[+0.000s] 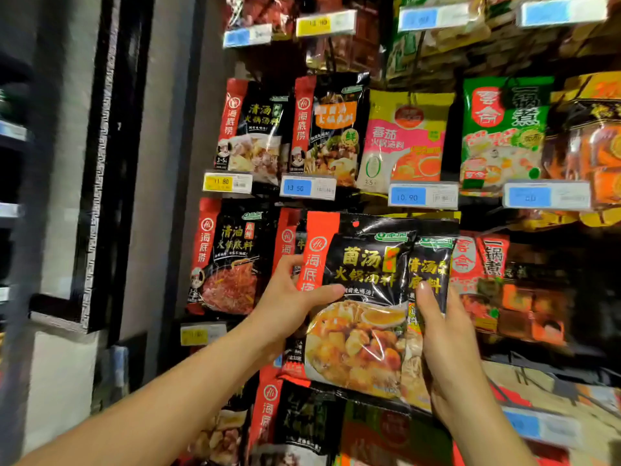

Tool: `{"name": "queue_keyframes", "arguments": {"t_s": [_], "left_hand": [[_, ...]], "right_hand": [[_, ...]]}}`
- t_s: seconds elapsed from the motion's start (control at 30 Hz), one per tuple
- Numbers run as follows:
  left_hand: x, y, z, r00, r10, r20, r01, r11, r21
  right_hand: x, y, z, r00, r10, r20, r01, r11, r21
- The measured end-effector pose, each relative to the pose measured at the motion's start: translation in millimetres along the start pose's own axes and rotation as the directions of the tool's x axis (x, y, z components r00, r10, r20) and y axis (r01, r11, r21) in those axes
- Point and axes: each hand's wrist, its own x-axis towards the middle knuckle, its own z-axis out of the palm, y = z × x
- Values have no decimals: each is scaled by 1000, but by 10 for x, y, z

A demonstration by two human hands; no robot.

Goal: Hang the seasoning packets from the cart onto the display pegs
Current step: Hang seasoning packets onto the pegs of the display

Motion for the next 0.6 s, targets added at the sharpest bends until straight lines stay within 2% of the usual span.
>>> {"name": "queue_keyframes", "arguments": {"t_s": [0.17,0.3,0.43,0.6], "left_hand": [[87,-48,-678,992,72,-104,-70,997,27],[67,-104,-1151,984,124,-127,-118,992,50],[-96,-380,-1590,983,61,-175,-62,998,-3],[-352,-963,-1973,971,-39,-235,40,999,-3]], "right_hand": [[21,165,236,1000,-5,19,7,996,-89],[-16,259,423,999,-16,33,19,995,-93],[-69,395,519,996,-58,71,69,984,-163],[-330,700,727,998,-5,69,21,971,-237]]}}
